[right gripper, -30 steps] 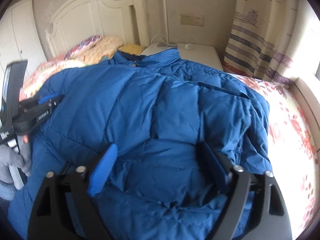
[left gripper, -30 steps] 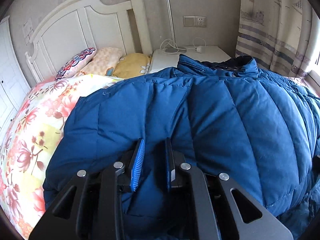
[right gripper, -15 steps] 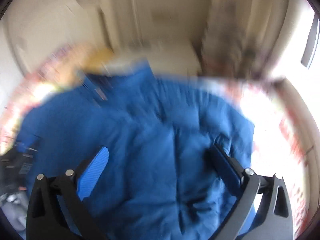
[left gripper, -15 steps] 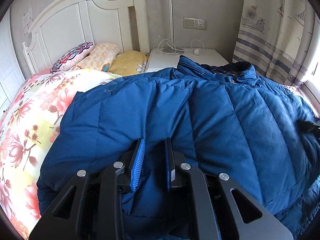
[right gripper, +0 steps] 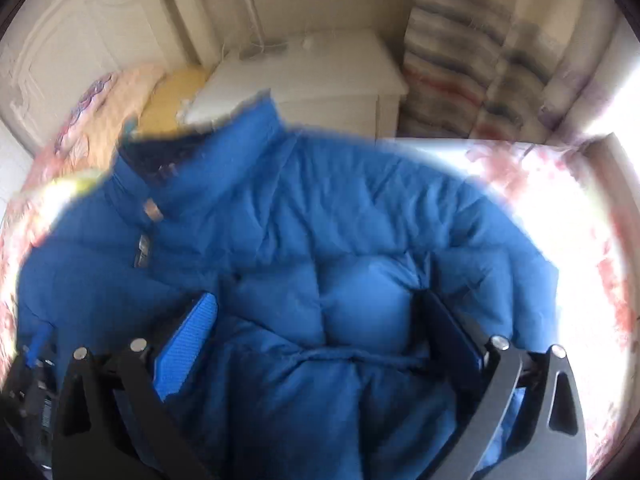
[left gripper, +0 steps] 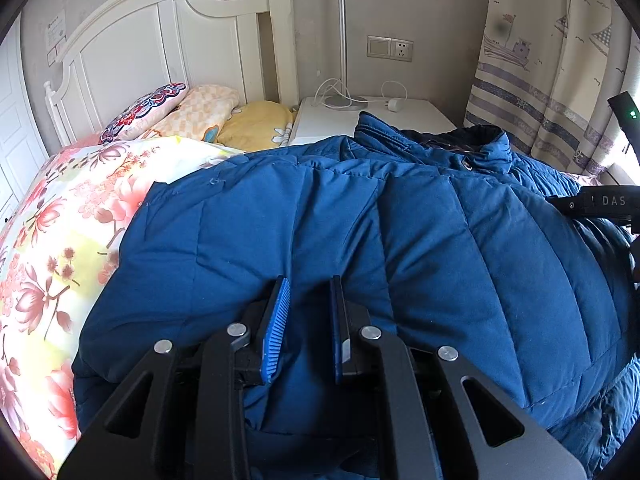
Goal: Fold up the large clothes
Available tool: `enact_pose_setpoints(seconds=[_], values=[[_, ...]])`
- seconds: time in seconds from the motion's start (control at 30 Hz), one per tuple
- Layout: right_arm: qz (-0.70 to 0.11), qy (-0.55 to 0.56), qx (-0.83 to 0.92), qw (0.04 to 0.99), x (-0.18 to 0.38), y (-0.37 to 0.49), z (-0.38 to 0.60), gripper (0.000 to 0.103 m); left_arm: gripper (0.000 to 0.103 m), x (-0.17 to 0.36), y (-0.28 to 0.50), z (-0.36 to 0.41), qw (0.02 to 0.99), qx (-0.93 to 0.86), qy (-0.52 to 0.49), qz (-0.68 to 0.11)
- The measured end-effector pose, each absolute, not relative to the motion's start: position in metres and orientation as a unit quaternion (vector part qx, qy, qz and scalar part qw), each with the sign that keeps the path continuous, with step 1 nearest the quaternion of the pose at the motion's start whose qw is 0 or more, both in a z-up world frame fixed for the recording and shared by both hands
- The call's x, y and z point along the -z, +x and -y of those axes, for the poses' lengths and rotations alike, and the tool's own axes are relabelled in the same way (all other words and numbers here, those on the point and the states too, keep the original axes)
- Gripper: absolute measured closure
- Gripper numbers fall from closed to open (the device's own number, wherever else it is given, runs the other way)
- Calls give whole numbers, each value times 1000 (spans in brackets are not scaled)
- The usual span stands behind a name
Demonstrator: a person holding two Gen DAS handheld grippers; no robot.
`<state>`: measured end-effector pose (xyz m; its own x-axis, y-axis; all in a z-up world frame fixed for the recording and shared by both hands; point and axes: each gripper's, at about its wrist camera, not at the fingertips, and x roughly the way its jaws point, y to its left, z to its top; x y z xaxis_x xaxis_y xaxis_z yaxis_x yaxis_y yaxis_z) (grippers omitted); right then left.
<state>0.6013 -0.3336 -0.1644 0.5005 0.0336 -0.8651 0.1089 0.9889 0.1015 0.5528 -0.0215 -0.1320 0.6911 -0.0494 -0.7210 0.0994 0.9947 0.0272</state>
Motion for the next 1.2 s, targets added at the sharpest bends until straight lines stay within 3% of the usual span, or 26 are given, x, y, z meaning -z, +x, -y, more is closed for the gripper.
enact_pose_setpoints(seconds=[0.23,0.37,0.5,0.83,1.0,1.2], values=[[-425,96,10,900,136,553,336,2,96,132,552,21,919,41,29,-390],[-381,56,-4,923,128,501,318,2,96,132,552,21,920,42,26,-389],[-403,-4,-5,915,163,490,307,2,96,132,551,22,920,40,29,-388],[-403,-8,3,915,167,497,305,2,96,97,526,54,926,83,5,-368],[-403,-7,3,915,168,500,306,2,96,136,529,97,912,92,89,-389],[-400,-2,0,917,168,499,307,2,96,135,530,90,910,105,62,-395]])
